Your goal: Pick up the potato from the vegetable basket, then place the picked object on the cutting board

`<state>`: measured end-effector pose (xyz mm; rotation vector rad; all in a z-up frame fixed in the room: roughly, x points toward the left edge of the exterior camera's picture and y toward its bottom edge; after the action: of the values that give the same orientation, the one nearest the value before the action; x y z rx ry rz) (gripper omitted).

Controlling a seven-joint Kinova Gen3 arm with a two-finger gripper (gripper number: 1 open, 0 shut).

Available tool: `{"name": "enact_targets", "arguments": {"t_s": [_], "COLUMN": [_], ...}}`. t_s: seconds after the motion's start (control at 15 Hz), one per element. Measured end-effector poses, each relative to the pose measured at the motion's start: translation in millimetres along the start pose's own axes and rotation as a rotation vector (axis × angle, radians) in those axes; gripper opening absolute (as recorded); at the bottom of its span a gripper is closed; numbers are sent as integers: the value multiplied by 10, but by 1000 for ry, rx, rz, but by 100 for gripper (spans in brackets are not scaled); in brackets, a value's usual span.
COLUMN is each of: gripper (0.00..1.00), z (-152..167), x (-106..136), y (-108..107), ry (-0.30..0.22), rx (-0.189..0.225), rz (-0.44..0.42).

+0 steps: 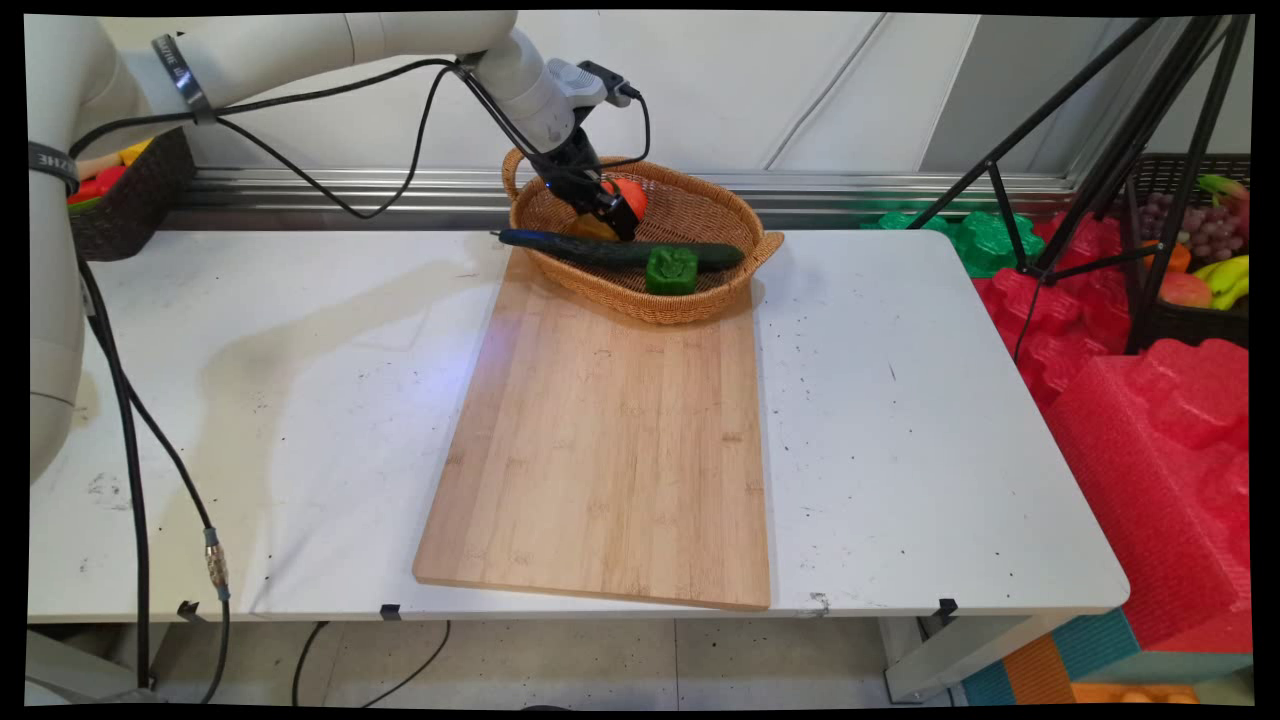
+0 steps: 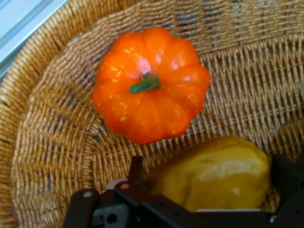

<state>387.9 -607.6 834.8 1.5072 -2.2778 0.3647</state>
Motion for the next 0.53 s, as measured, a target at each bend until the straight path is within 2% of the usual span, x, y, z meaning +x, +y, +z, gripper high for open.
{"name": "enact_targets", "arguments": {"t_s": [0.13,0.2,0.53], "gripper": [100,0,0], "z": [15,21,19], "x": [-6,-6,3], "y": [6,9,10], "ry": [-5,-7,-1], "rx": [-3,-4,1], "rz": [-7,-11,-17]}}
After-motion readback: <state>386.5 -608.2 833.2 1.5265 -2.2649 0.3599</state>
